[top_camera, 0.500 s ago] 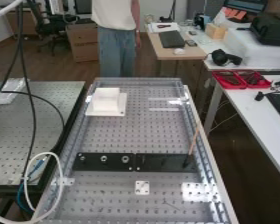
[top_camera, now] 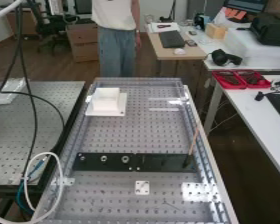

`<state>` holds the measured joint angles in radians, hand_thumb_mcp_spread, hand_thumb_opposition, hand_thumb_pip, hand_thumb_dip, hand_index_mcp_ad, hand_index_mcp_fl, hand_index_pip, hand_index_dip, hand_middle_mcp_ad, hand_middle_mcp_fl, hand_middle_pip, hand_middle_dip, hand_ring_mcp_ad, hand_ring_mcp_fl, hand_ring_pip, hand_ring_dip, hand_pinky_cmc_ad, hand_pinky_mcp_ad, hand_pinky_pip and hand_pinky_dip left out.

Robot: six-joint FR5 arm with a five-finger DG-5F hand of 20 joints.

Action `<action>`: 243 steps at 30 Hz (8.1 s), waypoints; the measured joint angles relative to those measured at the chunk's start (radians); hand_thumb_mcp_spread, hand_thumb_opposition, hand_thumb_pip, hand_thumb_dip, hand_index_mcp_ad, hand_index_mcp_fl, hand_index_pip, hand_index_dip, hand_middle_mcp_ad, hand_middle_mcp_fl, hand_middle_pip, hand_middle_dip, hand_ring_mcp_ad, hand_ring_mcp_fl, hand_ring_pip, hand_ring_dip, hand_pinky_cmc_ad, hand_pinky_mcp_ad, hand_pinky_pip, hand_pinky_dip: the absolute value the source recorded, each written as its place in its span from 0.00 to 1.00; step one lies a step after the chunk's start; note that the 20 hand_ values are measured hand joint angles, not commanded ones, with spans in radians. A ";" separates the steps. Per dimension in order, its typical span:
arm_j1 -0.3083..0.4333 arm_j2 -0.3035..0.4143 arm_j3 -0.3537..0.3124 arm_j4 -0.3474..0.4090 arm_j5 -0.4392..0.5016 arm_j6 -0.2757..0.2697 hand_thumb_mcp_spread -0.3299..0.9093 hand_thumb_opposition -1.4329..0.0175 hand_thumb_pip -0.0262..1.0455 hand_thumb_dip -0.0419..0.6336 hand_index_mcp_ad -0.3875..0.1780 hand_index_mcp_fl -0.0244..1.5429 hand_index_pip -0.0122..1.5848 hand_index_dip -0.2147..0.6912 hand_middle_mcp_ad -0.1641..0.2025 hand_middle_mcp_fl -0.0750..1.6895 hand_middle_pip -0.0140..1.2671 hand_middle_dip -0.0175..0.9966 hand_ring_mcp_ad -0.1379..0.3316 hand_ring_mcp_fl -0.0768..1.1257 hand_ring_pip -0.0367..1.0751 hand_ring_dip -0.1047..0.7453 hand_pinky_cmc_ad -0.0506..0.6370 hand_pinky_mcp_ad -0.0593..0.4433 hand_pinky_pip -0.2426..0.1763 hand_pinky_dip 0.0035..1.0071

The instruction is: Grab the bearing and place it in the white container

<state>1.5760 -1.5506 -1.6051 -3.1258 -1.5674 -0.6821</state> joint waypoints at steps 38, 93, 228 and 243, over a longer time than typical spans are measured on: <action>0.034 0.011 -0.274 0.238 0.197 0.051 0.54 0.50 0.45 0.26 0.61 0.05 0.06 0.36 0.61 0.06 0.11 0.19 0.60 0.06 0.12 0.21 0.55 0.63 0.43 0.20; -0.375 -0.304 -0.426 0.659 -0.266 0.133 0.64 0.44 0.51 0.41 0.50 0.07 0.83 0.57 0.62 0.07 0.11 0.19 0.61 0.06 0.12 0.21 0.55 0.63 0.43 0.17; -0.378 -0.553 -0.261 0.614 -0.379 -0.165 0.64 0.42 0.51 0.48 0.45 0.10 0.88 0.50 0.61 0.06 0.11 0.21 0.57 0.06 0.12 0.22 0.55 0.63 0.44 0.17; -0.378 -0.560 -0.251 0.609 -0.383 -0.167 0.64 0.42 0.51 0.48 0.45 0.13 0.88 0.50 0.60 0.07 0.11 0.21 0.54 0.06 0.12 0.22 0.55 0.63 0.44 0.17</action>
<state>1.1980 -2.1110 -1.8561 -2.5171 -1.9509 -0.8494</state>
